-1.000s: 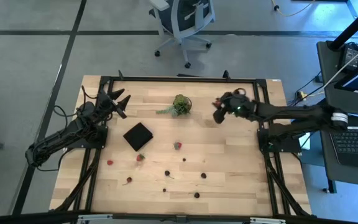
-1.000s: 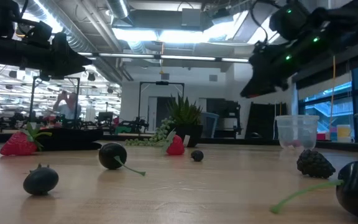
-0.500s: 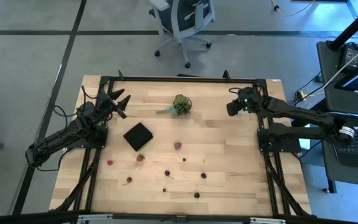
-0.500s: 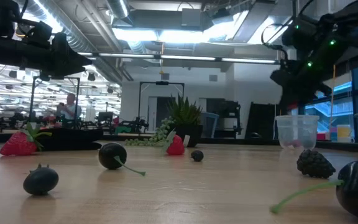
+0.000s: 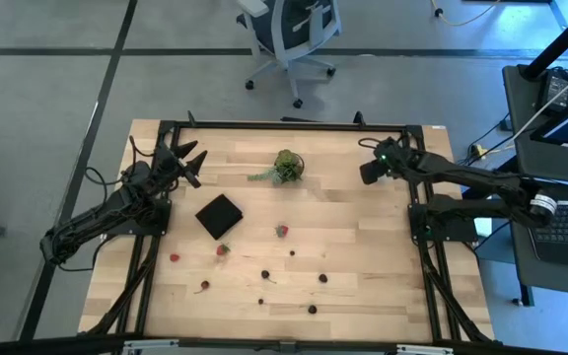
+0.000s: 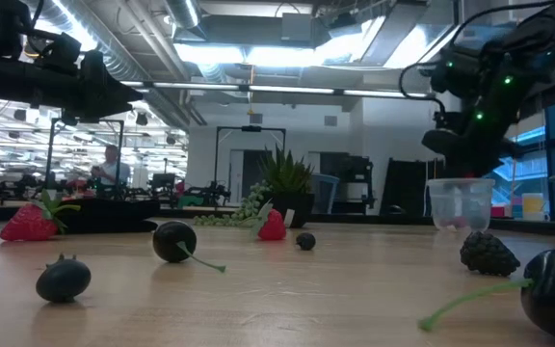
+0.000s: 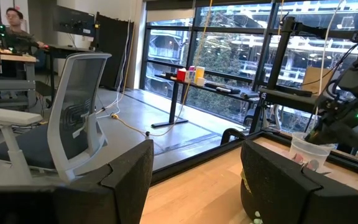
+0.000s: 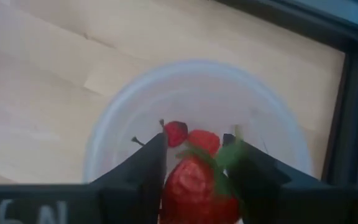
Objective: Pick and placing Produce into tupperware
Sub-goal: Put the top red strawberry into the bin, then put the top blackberry into the bin
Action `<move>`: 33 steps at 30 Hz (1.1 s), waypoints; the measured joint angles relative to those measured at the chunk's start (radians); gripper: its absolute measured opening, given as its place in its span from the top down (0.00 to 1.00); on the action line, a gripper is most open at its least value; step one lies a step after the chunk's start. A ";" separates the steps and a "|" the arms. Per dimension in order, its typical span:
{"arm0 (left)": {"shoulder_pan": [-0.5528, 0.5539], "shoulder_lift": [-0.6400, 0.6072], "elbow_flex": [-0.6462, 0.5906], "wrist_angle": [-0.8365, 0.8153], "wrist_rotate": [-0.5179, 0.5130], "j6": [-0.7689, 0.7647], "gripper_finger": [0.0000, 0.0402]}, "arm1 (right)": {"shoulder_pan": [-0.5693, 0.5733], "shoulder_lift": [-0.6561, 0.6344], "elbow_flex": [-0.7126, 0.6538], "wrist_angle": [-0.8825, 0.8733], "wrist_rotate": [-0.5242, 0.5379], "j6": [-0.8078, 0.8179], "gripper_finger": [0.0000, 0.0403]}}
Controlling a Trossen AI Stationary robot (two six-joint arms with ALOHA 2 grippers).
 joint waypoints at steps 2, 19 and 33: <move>0.000 0.000 0.000 0.000 0.000 0.000 0.41 | 0.000 0.018 0.000 0.000 0.000 0.004 0.56; 0.000 0.000 0.000 0.000 0.000 0.000 0.41 | 0.000 0.065 0.000 0.011 0.000 -0.025 0.63; 0.000 0.000 0.000 0.000 0.000 0.000 0.41 | 0.014 0.065 0.200 -0.175 -0.046 -0.030 0.66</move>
